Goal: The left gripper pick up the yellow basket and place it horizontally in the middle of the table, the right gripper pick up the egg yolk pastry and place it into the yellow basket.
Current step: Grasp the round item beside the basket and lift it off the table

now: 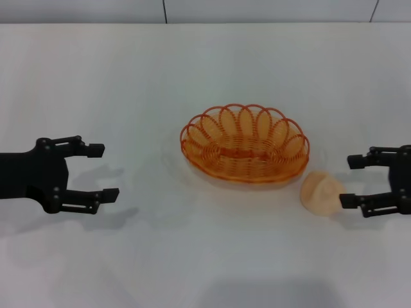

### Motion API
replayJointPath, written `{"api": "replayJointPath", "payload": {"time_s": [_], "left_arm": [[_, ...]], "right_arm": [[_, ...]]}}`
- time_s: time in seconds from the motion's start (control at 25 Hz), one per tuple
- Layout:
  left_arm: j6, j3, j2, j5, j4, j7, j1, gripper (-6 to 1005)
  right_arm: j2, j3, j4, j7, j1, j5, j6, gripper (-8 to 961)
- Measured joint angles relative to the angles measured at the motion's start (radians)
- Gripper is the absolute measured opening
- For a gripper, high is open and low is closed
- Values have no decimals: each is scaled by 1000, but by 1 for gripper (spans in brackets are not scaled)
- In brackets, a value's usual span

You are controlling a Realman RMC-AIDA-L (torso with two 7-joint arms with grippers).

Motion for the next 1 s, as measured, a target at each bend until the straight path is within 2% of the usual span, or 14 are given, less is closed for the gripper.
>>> {"api": "replayJointPath", "payload": {"time_s": [0.08,0.36,0.84,0.96,1.0], "left_arm": [[0,0,-4,1,0,-3,1,893],[-3,0,-10,0,0,-6,2,893],[-10,0,-24,2,7,-14,-6,893],[-10,0,-29,2,9,-15,-7,893],[-10,0,-29,2,9,-15,-7,893]], "right_arm": [[0,-56,-4,31,6,0,51,788],[5,-150,8,79,11,4,176,745],[6,-168,33,95,6,2,206,670],[6,-168,33,86,4,6,204,428],[6,-169,33,84,4,7,204,409]]}}
